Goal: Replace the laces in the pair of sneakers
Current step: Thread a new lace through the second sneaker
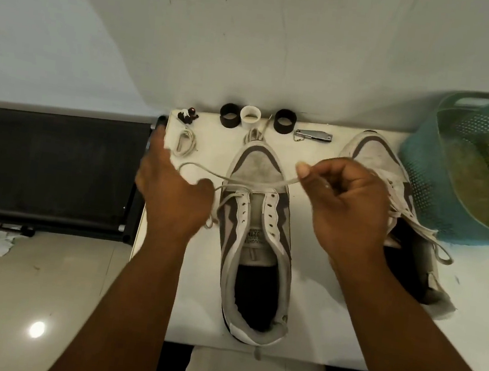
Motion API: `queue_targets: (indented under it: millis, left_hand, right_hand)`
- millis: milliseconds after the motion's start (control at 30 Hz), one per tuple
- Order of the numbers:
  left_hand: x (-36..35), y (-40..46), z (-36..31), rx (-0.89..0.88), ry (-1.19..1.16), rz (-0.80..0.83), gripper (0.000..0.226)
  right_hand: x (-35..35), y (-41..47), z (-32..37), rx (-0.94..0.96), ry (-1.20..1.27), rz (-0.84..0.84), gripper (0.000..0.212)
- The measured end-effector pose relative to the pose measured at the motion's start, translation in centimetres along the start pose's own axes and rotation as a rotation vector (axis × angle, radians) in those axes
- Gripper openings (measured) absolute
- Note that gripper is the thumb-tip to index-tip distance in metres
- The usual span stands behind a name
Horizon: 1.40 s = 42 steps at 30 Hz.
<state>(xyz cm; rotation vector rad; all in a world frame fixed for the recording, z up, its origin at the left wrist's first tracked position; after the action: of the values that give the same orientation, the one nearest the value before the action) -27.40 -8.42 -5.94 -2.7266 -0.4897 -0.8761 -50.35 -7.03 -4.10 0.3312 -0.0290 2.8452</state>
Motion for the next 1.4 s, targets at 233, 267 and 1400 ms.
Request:
queue_targets:
  millis: [233,267,1400]
  left_hand:
    - [-2.5,-3.7,-4.1,-0.678,-0.238,0.572,0.047]
    - [-2.5,-3.6,-4.0,-0.649,-0.231,0.576,0.040]
    - [-2.3,-1.1,-0.6,-0.396,-0.146,0.217,0.017]
  right_hand:
    - [-2.3,-1.7,1.6,0.201,-0.168,0.408,0.013]
    - [-2.1,-1.6,1.5,0.211,-0.160,0.363,0.010]
    - [-2.7,-2.3,-0.1,-0.015,-0.702,0.357,0.045]
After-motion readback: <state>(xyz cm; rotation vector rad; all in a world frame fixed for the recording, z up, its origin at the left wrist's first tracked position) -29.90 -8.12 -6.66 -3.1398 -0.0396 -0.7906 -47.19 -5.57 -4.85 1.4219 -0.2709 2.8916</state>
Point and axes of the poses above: each hand's wrist, its own y-axis towards the middle knuckle, its own x-axis out of the back of the hand, z = x × y, the point moved 3 cm from there along y, towards the middle knuckle, and after that the axes turned 3 degrees about z, right-handed, at the moved point
